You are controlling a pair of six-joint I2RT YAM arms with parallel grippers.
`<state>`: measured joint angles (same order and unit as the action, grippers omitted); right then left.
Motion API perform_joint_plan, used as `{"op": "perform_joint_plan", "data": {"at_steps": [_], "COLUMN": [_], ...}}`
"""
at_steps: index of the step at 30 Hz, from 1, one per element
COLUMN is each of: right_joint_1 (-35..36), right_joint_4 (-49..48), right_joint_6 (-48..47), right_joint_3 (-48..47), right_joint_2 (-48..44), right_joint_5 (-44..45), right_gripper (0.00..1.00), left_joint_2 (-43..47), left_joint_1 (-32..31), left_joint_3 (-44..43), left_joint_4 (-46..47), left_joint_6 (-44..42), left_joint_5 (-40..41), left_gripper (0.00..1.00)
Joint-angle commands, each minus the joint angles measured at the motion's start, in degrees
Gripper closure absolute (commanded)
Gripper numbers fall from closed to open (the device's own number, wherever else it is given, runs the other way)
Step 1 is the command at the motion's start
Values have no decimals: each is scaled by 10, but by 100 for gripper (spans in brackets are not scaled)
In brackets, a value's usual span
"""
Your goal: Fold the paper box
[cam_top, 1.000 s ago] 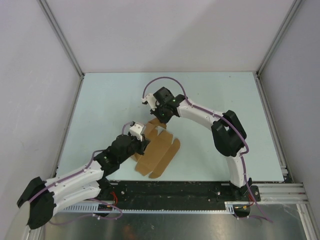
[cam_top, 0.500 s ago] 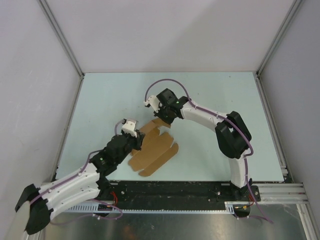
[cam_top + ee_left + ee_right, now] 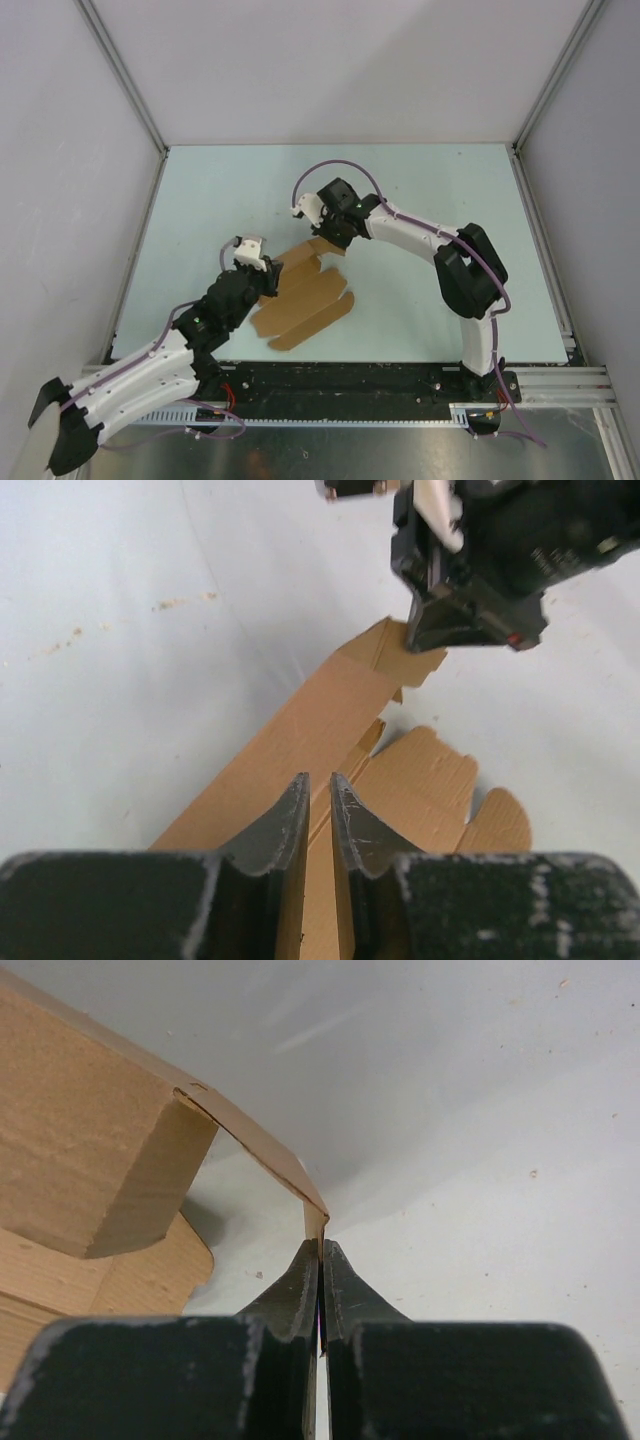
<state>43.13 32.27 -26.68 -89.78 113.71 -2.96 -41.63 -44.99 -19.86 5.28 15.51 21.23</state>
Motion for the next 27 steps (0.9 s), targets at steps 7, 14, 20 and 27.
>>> {"op": "perform_joint_plan", "data": {"at_steps": [7,14,20,27], "right_joint_1": [-66,-96,-97,-92], "right_joint_4": [24,62,60,29], "right_joint_6": [-172,-250,-237,-178], "right_joint_3": [63,73,73,73], "right_joint_2": [-85,-121,-123,-112], "right_joint_5": [-167,-229,-249,-229], "right_gripper": [100,100,100,100], "left_joint_2": [54,37,19,14], "left_joint_1": [-1,-1,-2,-83], "left_joint_3": [-12,-11,-15,2], "left_joint_4": [25,26,40,54], "left_joint_6": [4,1,-10,0], "left_joint_5": [-11,-13,-85,-92], "left_gripper": [80,80,81,83]}}
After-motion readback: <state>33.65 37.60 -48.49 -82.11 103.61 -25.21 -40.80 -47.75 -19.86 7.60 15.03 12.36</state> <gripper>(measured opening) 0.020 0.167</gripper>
